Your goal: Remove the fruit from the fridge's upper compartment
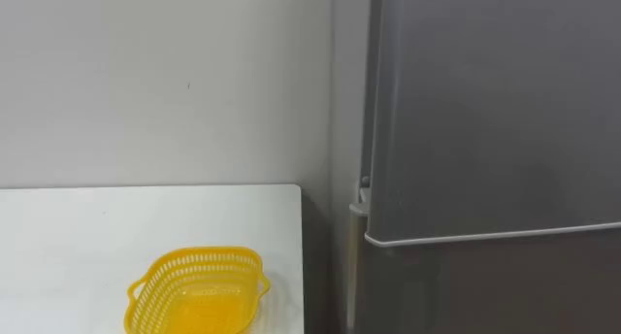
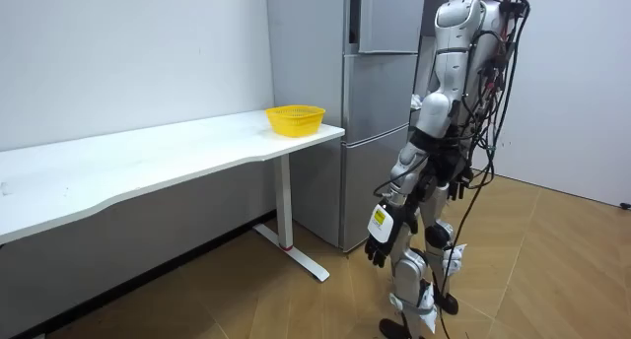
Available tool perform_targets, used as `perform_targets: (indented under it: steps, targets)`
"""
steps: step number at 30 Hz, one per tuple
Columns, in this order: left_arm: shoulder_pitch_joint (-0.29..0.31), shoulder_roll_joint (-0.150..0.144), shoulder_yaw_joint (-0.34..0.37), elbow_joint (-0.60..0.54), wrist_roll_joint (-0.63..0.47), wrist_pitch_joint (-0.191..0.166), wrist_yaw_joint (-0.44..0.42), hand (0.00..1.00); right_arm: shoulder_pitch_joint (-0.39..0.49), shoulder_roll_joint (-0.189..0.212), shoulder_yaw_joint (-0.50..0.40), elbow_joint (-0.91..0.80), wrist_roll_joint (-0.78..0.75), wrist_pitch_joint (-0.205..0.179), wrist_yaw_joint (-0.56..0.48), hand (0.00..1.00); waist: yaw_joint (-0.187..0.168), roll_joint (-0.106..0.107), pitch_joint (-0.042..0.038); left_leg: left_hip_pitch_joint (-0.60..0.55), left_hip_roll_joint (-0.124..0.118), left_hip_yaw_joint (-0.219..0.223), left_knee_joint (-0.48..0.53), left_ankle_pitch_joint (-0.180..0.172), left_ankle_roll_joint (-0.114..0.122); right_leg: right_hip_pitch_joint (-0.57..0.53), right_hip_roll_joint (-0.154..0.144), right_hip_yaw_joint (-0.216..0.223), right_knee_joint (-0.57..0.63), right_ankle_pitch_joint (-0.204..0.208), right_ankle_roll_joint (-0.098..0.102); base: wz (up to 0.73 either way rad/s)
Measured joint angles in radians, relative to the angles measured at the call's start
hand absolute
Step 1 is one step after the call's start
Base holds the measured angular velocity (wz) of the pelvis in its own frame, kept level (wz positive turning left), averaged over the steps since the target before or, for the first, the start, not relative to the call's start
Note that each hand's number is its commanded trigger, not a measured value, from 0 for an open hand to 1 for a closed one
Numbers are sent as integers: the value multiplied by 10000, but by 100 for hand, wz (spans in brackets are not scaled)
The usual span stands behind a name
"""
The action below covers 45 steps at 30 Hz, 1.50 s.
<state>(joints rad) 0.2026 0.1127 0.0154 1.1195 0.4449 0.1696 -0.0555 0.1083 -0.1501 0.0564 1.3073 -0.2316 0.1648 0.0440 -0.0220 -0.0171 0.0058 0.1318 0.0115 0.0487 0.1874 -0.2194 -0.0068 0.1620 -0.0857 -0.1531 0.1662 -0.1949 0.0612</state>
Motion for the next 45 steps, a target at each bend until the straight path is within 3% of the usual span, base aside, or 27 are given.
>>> perform_targets:
  steps: [17,26,29,32,33,34,37,40,45]
  targets:
    - [45,2,-165,30,-306,45,78,0,-20,9,-1,112,56,94,-25,0,9,-131,4,1,-8,-29,-4,-1,-1,0,2,12,2,-29,-1,0]
    - [105,111,212,97,-2739,177,1006,0,-107,14,-66,231,301,156,-42,0,14,-21,7,26,-2,-23,10,-3,-3,26,3,15,10,-28,-4,0]
    - [95,257,742,74,-4201,190,1634,0,-195,14,-299,253,225,13,-99,0,5,-8,80,26,5,-28,31,-2,-3,14,8,35,32,-26,-7,0]
    - [39,201,1977,-710,-6438,-403,2403,0,-201,1,-680,234,169,-95,-141,0,38,8,100,27,0,-33,18,-2,-3,18,8,52,38,-24,-8,-1]
    - [15,136,2412,-1367,-7384,-628,2652,0,-176,7,-810,238,235,-163,-226,0,84,74,63,74,2,-9,-5,-1,-3,35,8,52,47,-25,-8,-7]
    - [-48,95,2671,-1901,-8144,-965,2933,0,-161,4,-905,260,255,-219,-337,0,155,0,123,178,7,30,-54,1,-4,103,13,86,47,-25,-8,-8]
    - [-482,26,2994,-3083,-9512,-1577,3836,0,-96,0,-1011,241,250,-421,-567,0,294,68,63,209,0,53,-172,0,-2,75,10,113,42,-25,-7,-6]
    - [-559,12,3011,-4160,-10016,-1926,4616,0,-74,0,-1032,181,249,-475,-578,0,328,102,2,241,-1,55,-187,4,-2,56,20,152,43,-24,-8,-6]
    - [-584,-72,3313,-6805,-10042,-2466,6640,0,-4,0,-1204,78,323,-812,-783,0,358,124,-46,215,0,74,-207,3,-2,-37,27,164,37,-17,-14,-1]
